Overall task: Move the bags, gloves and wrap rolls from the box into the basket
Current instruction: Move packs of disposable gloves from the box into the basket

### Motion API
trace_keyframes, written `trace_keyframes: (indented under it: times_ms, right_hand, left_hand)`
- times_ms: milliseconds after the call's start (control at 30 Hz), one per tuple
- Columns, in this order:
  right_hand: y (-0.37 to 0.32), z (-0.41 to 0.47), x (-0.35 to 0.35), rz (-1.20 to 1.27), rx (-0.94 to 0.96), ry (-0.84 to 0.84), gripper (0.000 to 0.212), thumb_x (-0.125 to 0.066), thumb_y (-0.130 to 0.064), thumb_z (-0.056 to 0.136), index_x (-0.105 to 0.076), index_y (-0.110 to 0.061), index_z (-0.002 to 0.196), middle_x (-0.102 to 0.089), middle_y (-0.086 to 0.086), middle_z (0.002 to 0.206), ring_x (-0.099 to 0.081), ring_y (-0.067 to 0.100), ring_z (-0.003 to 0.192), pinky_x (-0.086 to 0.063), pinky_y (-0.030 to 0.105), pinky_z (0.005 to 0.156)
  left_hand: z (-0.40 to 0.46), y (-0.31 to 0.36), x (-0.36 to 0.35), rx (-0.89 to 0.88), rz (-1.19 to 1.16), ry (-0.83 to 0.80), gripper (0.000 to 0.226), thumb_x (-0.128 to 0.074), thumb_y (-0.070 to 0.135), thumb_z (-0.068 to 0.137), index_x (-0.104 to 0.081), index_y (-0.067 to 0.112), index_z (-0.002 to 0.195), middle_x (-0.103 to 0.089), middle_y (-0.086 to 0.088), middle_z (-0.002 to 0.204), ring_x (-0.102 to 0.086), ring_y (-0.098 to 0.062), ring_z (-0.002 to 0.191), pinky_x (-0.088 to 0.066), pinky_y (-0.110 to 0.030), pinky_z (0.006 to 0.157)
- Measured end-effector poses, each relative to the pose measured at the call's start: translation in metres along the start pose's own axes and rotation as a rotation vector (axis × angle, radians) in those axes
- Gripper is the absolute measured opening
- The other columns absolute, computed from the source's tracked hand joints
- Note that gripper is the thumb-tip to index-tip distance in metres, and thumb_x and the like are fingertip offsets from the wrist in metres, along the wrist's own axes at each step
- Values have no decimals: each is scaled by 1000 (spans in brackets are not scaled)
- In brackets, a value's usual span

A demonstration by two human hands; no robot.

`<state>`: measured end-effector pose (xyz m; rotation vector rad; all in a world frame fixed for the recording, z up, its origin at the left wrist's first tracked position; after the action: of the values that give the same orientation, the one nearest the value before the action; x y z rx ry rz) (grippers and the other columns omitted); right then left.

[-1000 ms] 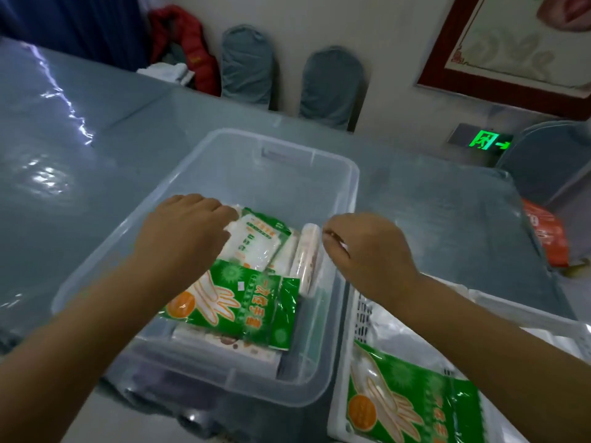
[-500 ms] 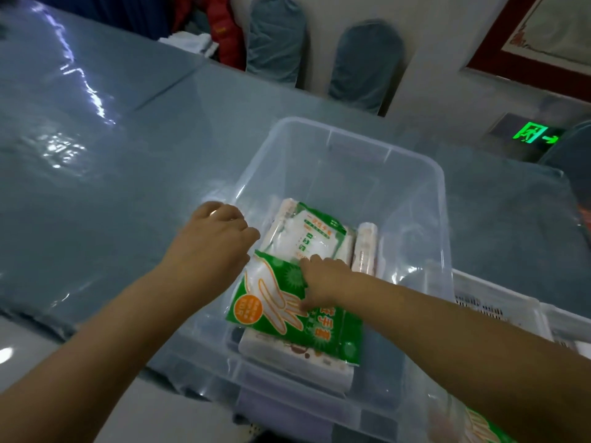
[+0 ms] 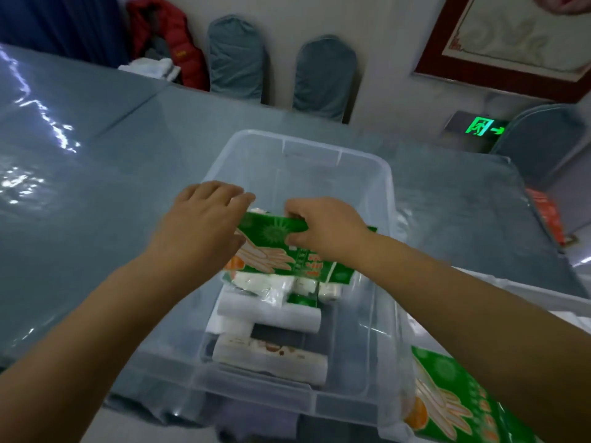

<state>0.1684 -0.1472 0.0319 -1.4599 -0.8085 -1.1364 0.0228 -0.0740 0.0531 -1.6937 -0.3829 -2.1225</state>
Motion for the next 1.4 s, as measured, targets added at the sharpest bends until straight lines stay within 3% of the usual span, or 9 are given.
trace_keyframes:
  times_ms: [133,200,300,433,767,900,1133,1233,1400]
  right_hand:
    - [12,-38,76,-88,54,347,22,-70,-32,73,-51,-23,77,-61,0,72,-50,21,65,-26,30,54]
    - [29,-64,104,-114,40,459,18,-71,-31,74,-59,-20,82,-67,1,77,-57,23,67,-33,30,55]
    - [60,-111,136,-107,8,581,17,-71,-31,75,-66,-19,86,-70,0,80,-61,21,70,-45,33,60]
    - [109,-172,161,-55,-48,632,17,-71,-32,72,-66,-21,85,-69,-4,78,-60,17,69,-48,37,61]
    - [244,-270,69,27,-308,125,17,-74,-36,70,-62,-27,79,-58,-11,69,-56,14,69,-39,28,58]
    - [265,-293,11,20,-306,-171,19,-70,-42,71,-55,-31,76,-53,-12,70,-50,12,68,-34,25,55]
    - [271,-297,-67,73,-217,-533,23,-64,-45,79,-58,-23,83,-52,-6,72,-51,15,68,-34,26,52]
    - [284,-288,-79,46,-272,-540,35,-48,-52,88,-56,-21,74,-52,-3,70,-50,14,63,-35,28,52]
    - [302,-277,-85,-47,-336,-313,25,-46,-30,94,-64,-14,85,-63,5,83,-60,24,77,-45,33,65]
  left_hand:
    - [31,44,44,-12,-38,219,38,-70,17,74,-62,12,110,-68,-14,98,-58,-37,95,-44,-44,80]
    - [43,75,62,-38,-63,291,28,-64,15,78,-63,11,106,-67,-14,93,-56,-36,87,-44,-41,71]
    - [53,131,82,-114,-101,364,26,-62,14,80,-62,9,105,-65,-15,93,-55,-35,85,-43,-41,67]
    - [62,203,89,-224,-142,394,25,-60,17,80,-60,10,104,-65,-13,91,-55,-32,81,-41,-38,62]
    - [42,355,-29,-244,-125,-40,19,-60,16,80,-51,21,97,-61,-1,96,-56,-21,85,-34,-31,63]
    - [27,370,-92,-209,-246,-331,21,-57,17,83,-52,21,103,-62,-1,101,-56,-20,90,-48,-34,75]
    - [-4,366,-166,-119,-345,-795,18,-48,27,91,-51,25,109,-55,-9,117,-52,-28,106,-48,-39,89]
    - [-8,361,-175,-59,-369,-784,15,-48,29,90,-52,26,104,-53,-9,116,-53,-27,104,-49,-36,86]
    - [-7,362,-181,-86,-307,-674,13,-49,24,89,-54,25,100,-58,-9,109,-52,-27,99,-45,-35,79]
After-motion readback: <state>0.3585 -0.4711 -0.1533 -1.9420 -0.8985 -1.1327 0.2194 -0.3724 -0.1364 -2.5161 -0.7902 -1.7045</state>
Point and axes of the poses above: each hand's wrist, its own z-axis towards the middle knuckle, its own x-axis out of the back of the hand, y = z × x, the point moved 5 cm from there along z, towards the middle knuckle
